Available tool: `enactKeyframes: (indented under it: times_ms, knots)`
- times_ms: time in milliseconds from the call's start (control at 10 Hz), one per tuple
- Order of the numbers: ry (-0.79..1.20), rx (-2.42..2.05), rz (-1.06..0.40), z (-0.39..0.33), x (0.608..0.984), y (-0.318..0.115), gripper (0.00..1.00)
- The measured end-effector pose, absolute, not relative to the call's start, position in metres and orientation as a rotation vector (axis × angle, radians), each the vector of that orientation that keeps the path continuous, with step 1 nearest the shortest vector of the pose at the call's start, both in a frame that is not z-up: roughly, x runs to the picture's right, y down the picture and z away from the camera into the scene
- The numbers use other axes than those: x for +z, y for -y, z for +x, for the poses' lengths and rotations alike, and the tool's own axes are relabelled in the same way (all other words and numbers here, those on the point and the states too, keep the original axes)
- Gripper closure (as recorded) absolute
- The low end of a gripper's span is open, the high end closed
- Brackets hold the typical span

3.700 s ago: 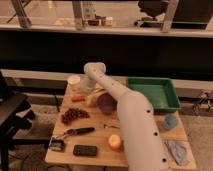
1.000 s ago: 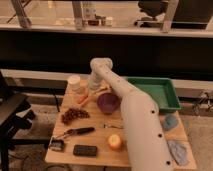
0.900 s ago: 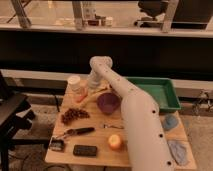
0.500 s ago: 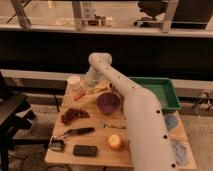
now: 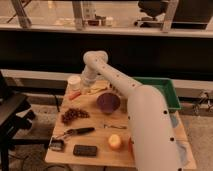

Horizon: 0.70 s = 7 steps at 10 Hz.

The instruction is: Place pepper in table surface

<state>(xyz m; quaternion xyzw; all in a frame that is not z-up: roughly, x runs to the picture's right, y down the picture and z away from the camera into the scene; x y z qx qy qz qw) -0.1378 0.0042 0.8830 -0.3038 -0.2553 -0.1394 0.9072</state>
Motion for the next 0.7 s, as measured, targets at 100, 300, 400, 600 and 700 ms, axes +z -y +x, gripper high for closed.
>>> enactKeyframes:
  times_ms: [100,300,400,600,700]
  knots:
    - [0.528,-0.283,-0.619,-0.138,0.878,-0.002,0.75]
    - [0.531,-0.270,-0.595,-0.135,0.865,0.008,0.75]
    - [0.534,-0.268,-0.587,-0.135,0.864,0.009,0.75]
    - [0.537,-0.266,-0.586,-0.136,0.865,0.007,0.75]
    - [0.541,-0.263,-0.593,-0.138,0.869,0.003,0.75]
